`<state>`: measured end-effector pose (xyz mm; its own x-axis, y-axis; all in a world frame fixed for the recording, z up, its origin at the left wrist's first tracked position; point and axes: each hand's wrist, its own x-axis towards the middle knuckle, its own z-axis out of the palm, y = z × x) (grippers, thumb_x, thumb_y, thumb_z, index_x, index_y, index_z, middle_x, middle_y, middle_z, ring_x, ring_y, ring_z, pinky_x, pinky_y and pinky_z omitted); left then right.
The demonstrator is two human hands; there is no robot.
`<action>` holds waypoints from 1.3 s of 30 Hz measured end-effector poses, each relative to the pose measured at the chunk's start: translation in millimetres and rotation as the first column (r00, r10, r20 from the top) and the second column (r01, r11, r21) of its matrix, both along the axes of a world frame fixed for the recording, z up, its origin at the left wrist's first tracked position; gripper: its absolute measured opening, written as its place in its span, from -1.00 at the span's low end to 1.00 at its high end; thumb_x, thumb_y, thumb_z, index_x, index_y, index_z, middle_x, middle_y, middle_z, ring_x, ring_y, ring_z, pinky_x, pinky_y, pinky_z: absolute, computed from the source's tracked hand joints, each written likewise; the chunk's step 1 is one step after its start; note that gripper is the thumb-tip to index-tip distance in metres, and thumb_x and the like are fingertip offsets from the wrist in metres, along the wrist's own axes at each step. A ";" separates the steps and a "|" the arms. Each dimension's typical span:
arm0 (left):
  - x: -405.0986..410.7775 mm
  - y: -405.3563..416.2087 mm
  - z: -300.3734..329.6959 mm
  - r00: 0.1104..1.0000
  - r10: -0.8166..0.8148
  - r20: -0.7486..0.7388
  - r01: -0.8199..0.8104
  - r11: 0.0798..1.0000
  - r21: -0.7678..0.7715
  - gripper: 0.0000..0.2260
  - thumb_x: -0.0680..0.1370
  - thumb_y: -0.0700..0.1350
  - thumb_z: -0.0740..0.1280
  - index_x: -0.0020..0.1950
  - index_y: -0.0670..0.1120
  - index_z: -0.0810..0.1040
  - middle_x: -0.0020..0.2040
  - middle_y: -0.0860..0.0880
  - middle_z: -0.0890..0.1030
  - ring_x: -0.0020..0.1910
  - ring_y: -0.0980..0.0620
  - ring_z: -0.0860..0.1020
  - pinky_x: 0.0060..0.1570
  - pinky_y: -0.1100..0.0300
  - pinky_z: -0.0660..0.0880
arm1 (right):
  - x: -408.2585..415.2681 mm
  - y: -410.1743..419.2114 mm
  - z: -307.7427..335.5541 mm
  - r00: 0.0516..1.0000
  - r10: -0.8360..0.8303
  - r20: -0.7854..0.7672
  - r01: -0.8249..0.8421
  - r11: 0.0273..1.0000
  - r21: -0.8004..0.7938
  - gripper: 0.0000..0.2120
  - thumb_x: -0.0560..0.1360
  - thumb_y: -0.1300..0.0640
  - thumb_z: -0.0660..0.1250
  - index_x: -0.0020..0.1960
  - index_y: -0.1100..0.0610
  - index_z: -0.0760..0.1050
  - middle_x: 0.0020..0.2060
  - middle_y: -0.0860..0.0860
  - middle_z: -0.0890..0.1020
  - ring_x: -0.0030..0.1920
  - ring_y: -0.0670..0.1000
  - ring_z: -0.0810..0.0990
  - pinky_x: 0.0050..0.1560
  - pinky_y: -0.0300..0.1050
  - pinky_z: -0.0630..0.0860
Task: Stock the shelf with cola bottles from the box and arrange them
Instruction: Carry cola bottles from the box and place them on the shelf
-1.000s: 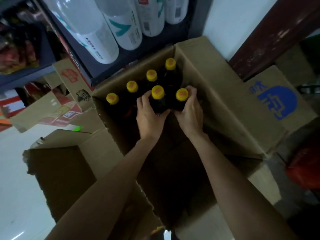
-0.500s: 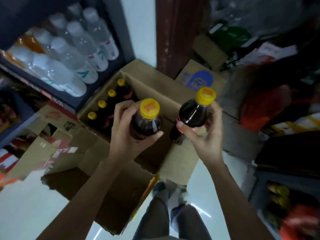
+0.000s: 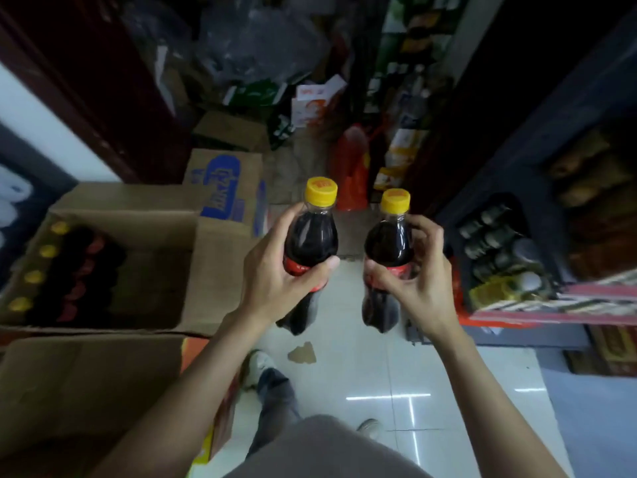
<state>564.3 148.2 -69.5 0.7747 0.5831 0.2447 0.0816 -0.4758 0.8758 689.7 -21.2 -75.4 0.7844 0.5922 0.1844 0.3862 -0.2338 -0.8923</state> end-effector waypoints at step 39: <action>484.1 -330.0 191.0 0.928 0.015 0.372 -0.167 0.909 0.381 -0.31 0.46 0.30 0.26 0.45 -0.09 0.26 0.38 -0.04 0.46 0.23 -0.13 0.52 0.02 0.16 0.37 | 377.6 -294.3 222.0 0.645 -0.512 0.567 0.446 0.855 0.265 -0.29 0.45 -0.11 0.39 0.44 0.21 0.22 0.14 0.18 0.58 0.13 0.26 0.53 -0.02 0.06 0.52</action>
<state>1048.4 -181.8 121.5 0.5404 0.4401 0.7171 -0.1357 -0.7955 0.5906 1067.3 -315.5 146.6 0.6559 0.1195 0.7454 0.6984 -0.4707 -0.5391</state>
